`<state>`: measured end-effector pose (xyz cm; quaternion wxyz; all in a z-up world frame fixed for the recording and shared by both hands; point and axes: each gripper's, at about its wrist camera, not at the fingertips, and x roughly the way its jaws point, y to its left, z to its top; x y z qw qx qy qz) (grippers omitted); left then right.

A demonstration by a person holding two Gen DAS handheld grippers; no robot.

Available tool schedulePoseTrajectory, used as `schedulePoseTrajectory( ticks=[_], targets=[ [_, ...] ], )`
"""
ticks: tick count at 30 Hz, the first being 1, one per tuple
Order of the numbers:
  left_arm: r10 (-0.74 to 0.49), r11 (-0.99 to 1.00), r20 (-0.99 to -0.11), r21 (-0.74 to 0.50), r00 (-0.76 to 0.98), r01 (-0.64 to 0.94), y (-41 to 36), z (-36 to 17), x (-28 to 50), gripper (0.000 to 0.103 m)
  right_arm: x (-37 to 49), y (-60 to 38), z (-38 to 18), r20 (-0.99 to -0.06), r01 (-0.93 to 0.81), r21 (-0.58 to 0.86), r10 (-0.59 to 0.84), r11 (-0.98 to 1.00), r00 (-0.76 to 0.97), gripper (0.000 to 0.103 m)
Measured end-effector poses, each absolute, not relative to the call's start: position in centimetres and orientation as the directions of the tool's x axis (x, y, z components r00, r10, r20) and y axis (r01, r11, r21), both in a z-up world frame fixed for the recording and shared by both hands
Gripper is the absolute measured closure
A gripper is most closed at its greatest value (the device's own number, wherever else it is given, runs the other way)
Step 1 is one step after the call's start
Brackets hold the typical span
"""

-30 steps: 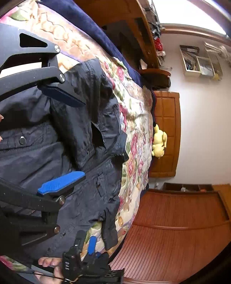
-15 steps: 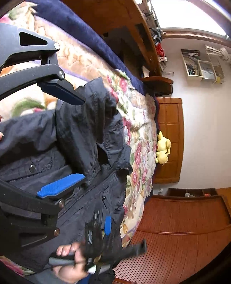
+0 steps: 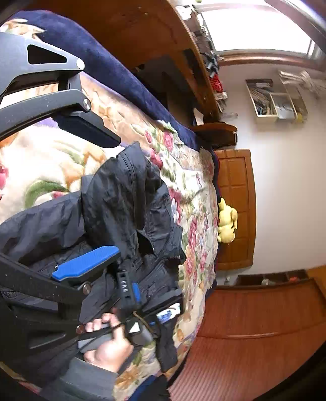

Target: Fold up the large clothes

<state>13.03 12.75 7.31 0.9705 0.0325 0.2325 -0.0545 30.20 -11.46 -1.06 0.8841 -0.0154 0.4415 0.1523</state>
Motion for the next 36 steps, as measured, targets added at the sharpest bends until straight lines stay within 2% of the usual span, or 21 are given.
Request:
schedulePoseTrajectory(
  ticks=[3,6,9,10,12,18,26,32,36],
  targets=[
    [-0.096,0.995,-0.454,-0.011,0.886,0.102,13.9,7.4,13.3,0.022,30.3,-10.6,-1.7,-0.796,-0.299,0.083,0.244,0.951,0.554,0.024],
    [-0.109,0.994,-0.457,-0.048,0.883,0.098,14.4,7.3,13.6,0.021,30.1,-9.9,-1.8,-0.797,-0.311,0.072,0.243,0.948,0.554,0.043],
    [-0.092,0.996,-0.458,-0.034,0.884,0.086,14.1,7.1,13.6,0.021,29.6,-10.2,-1.4,-0.771,-0.358,0.082,0.287,0.930,0.568,0.077],
    [-0.083,0.996,-0.455,-0.020,0.887,0.083,14.0,7.0,13.5,0.021,29.3,-10.3,-1.1,-0.760,-0.383,0.099,0.318,0.918,0.566,0.086],
    [-0.073,0.997,-0.454,0.002,0.888,0.083,13.7,7.0,13.4,0.021,28.2,-10.5,-0.1,-0.732,-0.390,0.039,0.292,0.920,0.616,0.098],
    [-0.073,0.996,-0.467,0.018,0.881,0.092,13.4,6.4,13.7,0.021,26.3,-13.5,3.3,-0.642,-0.362,0.011,0.284,0.932,0.712,0.099],
    [-0.116,0.993,-0.520,-0.047,0.846,0.107,13.2,5.1,14.9,0.021,24.7,-19.2,5.9,-0.597,-0.225,-0.073,0.138,0.972,0.790,0.098],
    [-0.123,0.992,-0.513,-0.043,0.850,0.117,12.2,5.3,14.7,0.021,24.2,-23.7,7.2,-0.583,-0.027,-0.101,-0.037,0.994,0.811,0.098],
    [-0.131,0.990,-0.514,-0.030,0.848,0.134,11.1,5.3,14.7,0.021,23.8,-25.7,6.4,-0.621,0.043,-0.112,-0.103,0.993,0.777,0.098]
  ],
)
